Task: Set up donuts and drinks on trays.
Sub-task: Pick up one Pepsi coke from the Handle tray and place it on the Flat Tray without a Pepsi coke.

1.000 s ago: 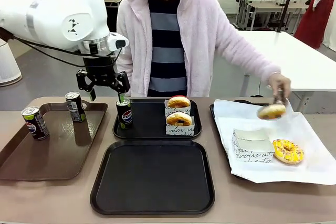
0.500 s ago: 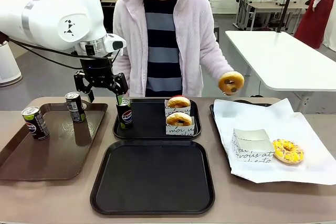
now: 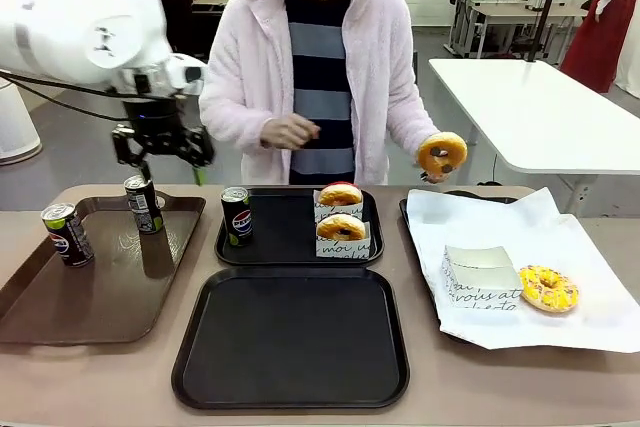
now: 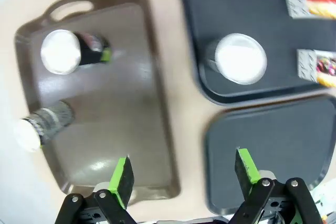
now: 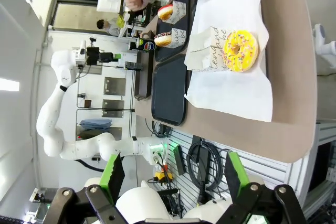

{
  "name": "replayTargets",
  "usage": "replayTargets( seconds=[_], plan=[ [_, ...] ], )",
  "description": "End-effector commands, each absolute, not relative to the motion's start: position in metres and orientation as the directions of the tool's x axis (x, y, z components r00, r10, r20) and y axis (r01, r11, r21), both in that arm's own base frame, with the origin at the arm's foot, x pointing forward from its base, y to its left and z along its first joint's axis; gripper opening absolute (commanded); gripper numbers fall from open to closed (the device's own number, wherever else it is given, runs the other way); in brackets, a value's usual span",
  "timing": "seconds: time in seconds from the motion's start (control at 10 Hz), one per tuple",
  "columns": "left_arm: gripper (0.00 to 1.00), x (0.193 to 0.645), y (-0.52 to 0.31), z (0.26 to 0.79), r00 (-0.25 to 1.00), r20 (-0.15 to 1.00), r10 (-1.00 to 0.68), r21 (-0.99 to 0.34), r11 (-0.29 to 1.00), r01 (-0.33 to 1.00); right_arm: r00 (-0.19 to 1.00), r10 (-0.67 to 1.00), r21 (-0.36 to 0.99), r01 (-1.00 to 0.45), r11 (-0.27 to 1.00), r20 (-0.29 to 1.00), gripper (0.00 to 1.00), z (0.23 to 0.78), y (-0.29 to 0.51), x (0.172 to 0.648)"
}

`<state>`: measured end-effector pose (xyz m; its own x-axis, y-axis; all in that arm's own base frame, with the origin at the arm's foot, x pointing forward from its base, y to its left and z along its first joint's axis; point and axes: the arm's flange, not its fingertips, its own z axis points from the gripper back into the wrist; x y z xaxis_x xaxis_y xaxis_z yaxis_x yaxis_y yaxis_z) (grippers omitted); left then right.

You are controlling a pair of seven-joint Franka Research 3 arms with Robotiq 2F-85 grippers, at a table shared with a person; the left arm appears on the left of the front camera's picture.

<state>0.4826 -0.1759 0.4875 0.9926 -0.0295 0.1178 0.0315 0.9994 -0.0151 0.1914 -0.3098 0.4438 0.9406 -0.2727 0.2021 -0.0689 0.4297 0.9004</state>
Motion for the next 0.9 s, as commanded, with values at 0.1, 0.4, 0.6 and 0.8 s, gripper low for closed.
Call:
replayTargets(
  seconds=[0.1, 0.4, 0.6, 0.8],
  plan=[
    [1.00, 0.514, -0.089, 0.490, 0.994, 0.077, 0.083, -0.060, 0.995, -0.079, 0.939, -0.275, 0.905, -0.077, 0.419, 0.207, 1.00, 0.444, -0.310, 0.191],
    [1.00, 0.529, -0.011, 0.490, 0.987, 0.028, 0.158, -0.117, 0.981, -0.154, 0.939, -0.275, 0.905, -0.077, 0.419, 0.207, 1.00, 0.444, -0.310, 0.191],
    [1.00, 0.534, 0.026, 0.492, 0.979, 0.014, 0.203, -0.112, 0.973, -0.200, 0.939, -0.275, 0.905, -0.077, 0.419, 0.207, 1.00, 0.444, -0.310, 0.191],
    [1.00, 0.528, 0.038, 0.494, 0.976, 0.025, 0.218, -0.120, 0.970, -0.213, 0.939, -0.275, 0.905, -0.077, 0.419, 0.207, 1.00, 0.444, -0.310, 0.191]
  ],
)
